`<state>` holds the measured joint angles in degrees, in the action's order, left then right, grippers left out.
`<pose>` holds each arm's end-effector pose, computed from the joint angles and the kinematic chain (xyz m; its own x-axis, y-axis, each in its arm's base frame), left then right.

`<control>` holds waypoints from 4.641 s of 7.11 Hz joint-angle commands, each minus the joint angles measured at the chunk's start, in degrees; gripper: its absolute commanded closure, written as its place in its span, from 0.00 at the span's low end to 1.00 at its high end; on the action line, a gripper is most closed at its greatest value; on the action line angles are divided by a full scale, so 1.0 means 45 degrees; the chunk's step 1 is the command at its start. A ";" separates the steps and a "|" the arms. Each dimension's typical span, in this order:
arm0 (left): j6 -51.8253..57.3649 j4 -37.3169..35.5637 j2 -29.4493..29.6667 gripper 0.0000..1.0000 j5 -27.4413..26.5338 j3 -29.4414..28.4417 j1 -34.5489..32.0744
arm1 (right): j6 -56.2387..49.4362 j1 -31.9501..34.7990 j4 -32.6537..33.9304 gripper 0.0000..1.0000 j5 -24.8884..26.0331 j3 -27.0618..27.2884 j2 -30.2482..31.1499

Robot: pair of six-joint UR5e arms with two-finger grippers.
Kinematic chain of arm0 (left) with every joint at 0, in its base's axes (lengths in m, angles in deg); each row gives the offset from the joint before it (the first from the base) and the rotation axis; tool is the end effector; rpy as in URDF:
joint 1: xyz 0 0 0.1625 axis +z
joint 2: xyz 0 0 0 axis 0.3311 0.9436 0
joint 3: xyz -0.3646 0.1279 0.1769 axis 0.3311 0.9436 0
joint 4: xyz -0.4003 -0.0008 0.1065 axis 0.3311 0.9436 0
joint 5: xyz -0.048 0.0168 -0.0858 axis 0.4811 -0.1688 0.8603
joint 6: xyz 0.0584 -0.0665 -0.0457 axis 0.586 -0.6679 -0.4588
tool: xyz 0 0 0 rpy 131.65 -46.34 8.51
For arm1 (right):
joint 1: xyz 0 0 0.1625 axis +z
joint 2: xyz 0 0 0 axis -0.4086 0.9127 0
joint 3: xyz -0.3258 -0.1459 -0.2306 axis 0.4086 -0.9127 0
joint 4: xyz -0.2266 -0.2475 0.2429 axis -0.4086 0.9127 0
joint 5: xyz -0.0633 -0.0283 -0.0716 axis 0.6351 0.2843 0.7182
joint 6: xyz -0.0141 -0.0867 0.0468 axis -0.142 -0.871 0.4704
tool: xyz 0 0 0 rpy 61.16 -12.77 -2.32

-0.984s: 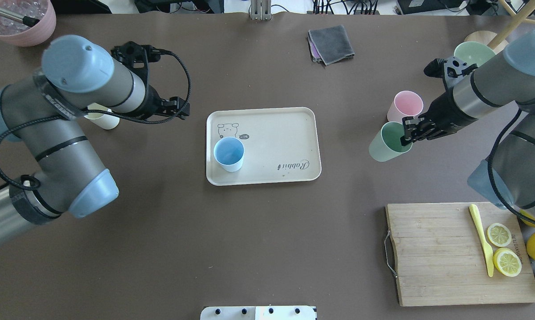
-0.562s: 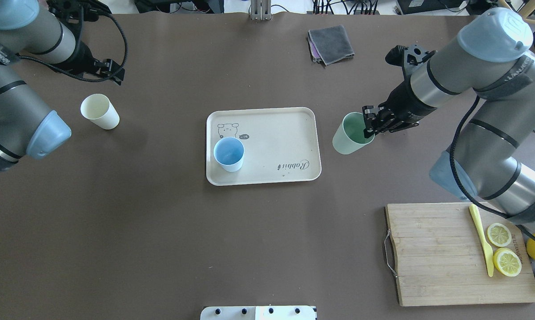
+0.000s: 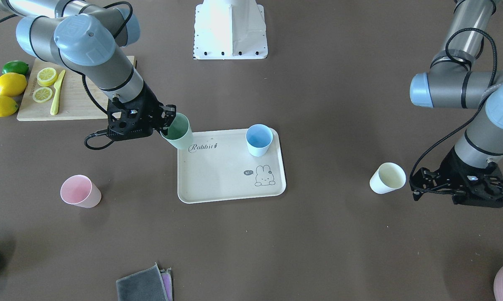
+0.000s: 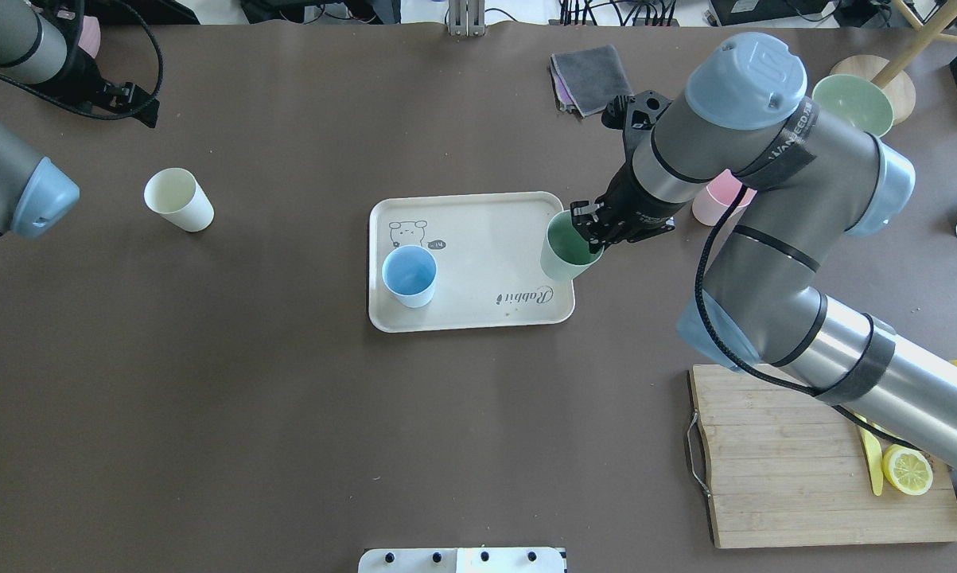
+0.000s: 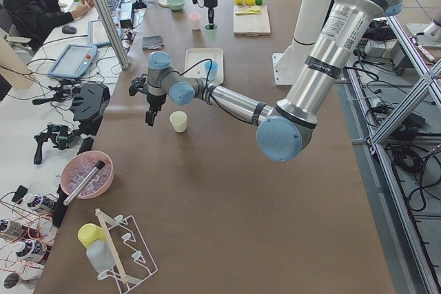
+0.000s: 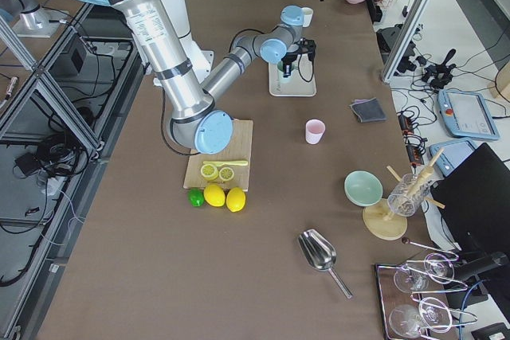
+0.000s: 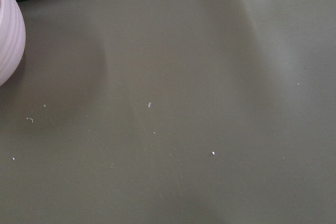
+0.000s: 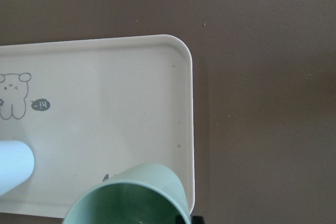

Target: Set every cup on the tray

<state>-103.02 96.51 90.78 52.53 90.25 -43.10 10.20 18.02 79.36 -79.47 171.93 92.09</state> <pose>0.2412 -0.6536 0.4414 0.7536 0.1569 -0.6383 0.0700 0.9464 0.3152 -0.4210 -0.4896 0.2534 0.5853 -0.0383 0.8099 0.0071 0.9991 0.0421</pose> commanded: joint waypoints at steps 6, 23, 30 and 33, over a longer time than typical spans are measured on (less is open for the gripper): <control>-0.1679 0.2119 -0.1301 0.02 0.0032 0.0285 0.1102 | 0.0287 -0.0653 -0.0063 1.00 0.0666 -0.1187 -0.0661; -0.5109 -0.3018 0.2654 1.00 0.1185 0.1232 0.2230 | -0.0467 0.1470 -0.0395 0.00 -0.0330 -0.0855 0.0602; -0.7265 -0.2393 0.4655 1.00 -0.0554 -0.0612 0.4753 | -0.5416 0.4327 -0.0491 0.00 -0.1034 -0.3117 0.1525; -0.7245 -0.2432 0.4538 1.00 -0.0671 -0.0630 0.5202 | -0.5241 0.3879 -0.0493 0.00 -0.0955 -0.3200 0.1506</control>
<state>-135.58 85.64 111.29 49.65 87.46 -20.47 -13.52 36.26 77.17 -83.96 157.64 98.86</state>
